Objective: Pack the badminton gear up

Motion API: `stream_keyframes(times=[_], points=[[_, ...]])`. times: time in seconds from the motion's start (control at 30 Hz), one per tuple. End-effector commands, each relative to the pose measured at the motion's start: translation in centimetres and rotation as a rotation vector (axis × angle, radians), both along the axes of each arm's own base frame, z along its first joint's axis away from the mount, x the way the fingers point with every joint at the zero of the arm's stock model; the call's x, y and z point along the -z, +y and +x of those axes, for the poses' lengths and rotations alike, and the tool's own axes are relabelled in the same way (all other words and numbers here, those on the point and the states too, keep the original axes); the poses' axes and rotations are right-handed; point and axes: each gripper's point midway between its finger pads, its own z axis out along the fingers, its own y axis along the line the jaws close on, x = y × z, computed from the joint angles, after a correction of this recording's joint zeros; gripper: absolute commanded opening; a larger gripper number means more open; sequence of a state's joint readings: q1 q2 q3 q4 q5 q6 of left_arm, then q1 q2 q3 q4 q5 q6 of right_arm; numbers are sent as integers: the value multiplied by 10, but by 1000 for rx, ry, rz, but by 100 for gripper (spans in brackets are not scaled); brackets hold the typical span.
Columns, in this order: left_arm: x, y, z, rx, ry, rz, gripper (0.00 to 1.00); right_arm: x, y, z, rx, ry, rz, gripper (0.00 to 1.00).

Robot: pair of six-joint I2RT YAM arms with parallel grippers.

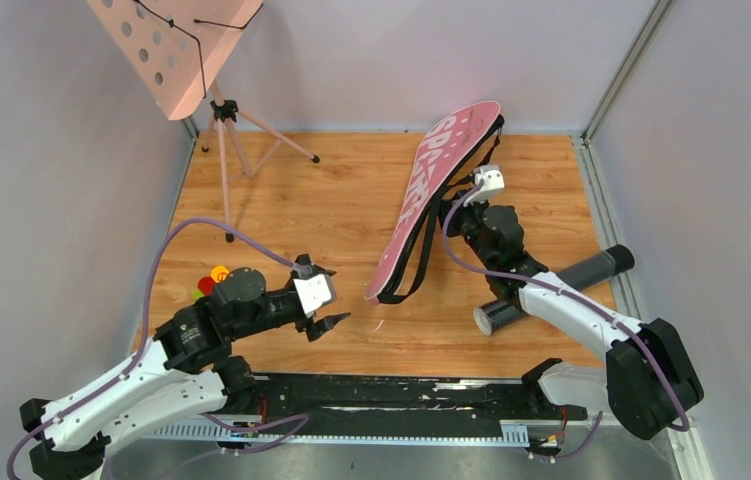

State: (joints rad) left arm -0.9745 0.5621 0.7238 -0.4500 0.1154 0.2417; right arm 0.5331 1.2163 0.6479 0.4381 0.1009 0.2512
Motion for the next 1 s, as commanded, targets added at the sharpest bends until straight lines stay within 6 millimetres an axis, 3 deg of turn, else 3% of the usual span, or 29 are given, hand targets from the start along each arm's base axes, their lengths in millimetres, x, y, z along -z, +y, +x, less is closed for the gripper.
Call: stream_keyframes(times=[0.0, 0.13, 0.27, 0.5, 0.7, 0.97], points=[[-16, -26, 0, 93, -81, -98, 87, -71, 7, 6, -11, -111, 166, 0], [-4, -49, 7, 97, -45, -146, 90, -71, 11, 7, -20, -96, 201, 0], [7, -56, 21, 39, -100, -141, 91, -72, 16, 6, -40, -86, 217, 0], [14, -52, 41, -61, -218, -162, 88, -75, 13, 1, -57, -78, 260, 0], [30, -47, 47, -93, -249, -150, 83, -79, 11, -5, -89, -75, 293, 0], [30, -46, 49, -102, -287, -183, 81, -81, 6, -11, -111, -64, 326, 0]])
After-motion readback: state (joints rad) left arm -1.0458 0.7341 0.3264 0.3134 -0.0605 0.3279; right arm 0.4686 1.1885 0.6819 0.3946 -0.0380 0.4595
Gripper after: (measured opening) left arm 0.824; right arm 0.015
